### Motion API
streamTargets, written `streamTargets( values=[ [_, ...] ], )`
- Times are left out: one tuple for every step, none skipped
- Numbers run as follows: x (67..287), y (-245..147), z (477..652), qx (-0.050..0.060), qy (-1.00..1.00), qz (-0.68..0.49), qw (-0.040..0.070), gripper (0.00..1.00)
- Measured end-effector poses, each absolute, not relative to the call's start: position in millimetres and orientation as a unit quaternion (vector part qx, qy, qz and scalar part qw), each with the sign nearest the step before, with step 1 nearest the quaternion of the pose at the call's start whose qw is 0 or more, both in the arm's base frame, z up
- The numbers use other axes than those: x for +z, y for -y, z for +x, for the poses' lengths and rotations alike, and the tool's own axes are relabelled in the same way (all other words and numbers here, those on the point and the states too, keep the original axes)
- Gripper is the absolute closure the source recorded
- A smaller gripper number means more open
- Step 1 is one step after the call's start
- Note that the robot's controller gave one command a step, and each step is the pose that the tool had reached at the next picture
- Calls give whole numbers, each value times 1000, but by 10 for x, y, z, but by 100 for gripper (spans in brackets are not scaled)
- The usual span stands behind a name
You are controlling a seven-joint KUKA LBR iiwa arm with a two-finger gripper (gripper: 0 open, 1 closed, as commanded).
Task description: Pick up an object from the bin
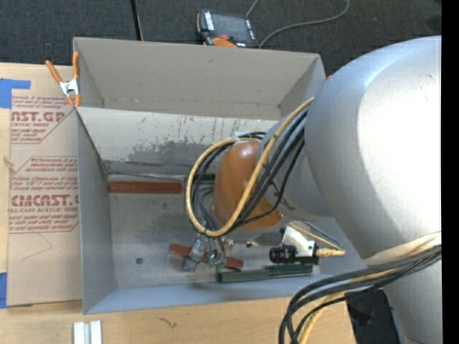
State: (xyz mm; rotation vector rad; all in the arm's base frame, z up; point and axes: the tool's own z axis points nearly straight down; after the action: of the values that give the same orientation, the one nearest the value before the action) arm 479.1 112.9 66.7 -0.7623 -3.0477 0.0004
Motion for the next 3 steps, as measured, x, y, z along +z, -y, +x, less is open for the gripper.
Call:
streamTargets(
  values=[
    [1646,-1134,4807,-2,970,-242,-3,100],
    [1677,-1138,4805,0,970,-242,0,100],
    [1940,-1142,4807,-1,970,-242,-1,100]
  ],
)
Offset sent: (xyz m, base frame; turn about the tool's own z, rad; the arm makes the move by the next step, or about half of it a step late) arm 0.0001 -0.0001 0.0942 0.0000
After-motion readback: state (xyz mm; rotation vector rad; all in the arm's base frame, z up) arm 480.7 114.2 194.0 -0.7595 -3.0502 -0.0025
